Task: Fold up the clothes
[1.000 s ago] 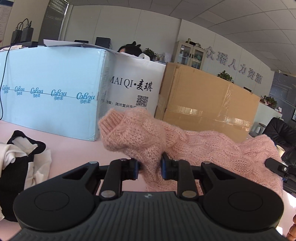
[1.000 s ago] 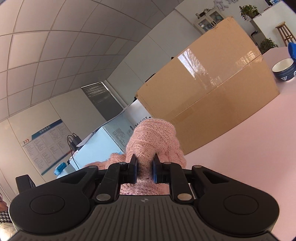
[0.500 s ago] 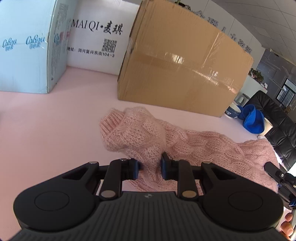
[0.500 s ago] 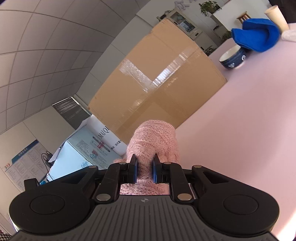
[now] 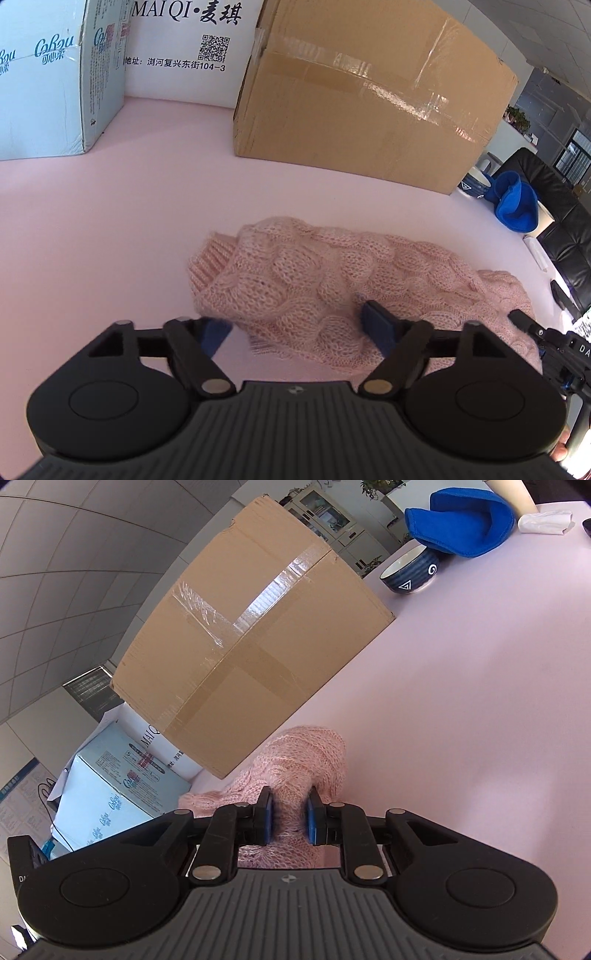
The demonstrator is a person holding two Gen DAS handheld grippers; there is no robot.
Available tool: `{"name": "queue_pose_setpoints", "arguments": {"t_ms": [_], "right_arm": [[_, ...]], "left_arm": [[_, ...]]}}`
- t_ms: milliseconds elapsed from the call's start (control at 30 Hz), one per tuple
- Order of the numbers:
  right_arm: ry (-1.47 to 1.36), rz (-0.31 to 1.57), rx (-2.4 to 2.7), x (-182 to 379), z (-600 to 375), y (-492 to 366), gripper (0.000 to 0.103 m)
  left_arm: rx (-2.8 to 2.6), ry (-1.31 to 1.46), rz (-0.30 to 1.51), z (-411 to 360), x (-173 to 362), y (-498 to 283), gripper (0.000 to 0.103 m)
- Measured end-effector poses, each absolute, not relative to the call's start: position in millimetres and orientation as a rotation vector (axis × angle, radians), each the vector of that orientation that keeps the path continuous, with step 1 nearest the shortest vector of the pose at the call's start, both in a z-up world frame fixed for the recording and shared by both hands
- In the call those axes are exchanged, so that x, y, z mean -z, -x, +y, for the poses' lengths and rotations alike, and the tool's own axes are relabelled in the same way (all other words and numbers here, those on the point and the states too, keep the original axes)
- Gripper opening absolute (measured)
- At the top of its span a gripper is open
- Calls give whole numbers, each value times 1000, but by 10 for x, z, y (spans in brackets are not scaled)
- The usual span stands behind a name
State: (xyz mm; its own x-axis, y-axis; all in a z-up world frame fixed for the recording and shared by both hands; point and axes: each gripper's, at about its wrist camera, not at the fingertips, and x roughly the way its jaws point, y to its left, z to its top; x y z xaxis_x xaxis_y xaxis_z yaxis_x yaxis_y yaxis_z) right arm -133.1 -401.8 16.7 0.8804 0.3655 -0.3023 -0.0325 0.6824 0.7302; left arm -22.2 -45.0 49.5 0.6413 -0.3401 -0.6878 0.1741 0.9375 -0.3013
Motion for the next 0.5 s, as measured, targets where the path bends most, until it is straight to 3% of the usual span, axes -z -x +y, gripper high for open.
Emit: {"name": "queue_pose_setpoints", "arguments": {"t_ms": [200,500], "right_arm": [[-801,461,-245,-156,-4015,1295,21],[-818,475,-258,-144,-4017,1283,21]], "left_arm": [[397,484,1013,-293,-251,2,85],[412,601,974,-224,-166,6,85]]}}
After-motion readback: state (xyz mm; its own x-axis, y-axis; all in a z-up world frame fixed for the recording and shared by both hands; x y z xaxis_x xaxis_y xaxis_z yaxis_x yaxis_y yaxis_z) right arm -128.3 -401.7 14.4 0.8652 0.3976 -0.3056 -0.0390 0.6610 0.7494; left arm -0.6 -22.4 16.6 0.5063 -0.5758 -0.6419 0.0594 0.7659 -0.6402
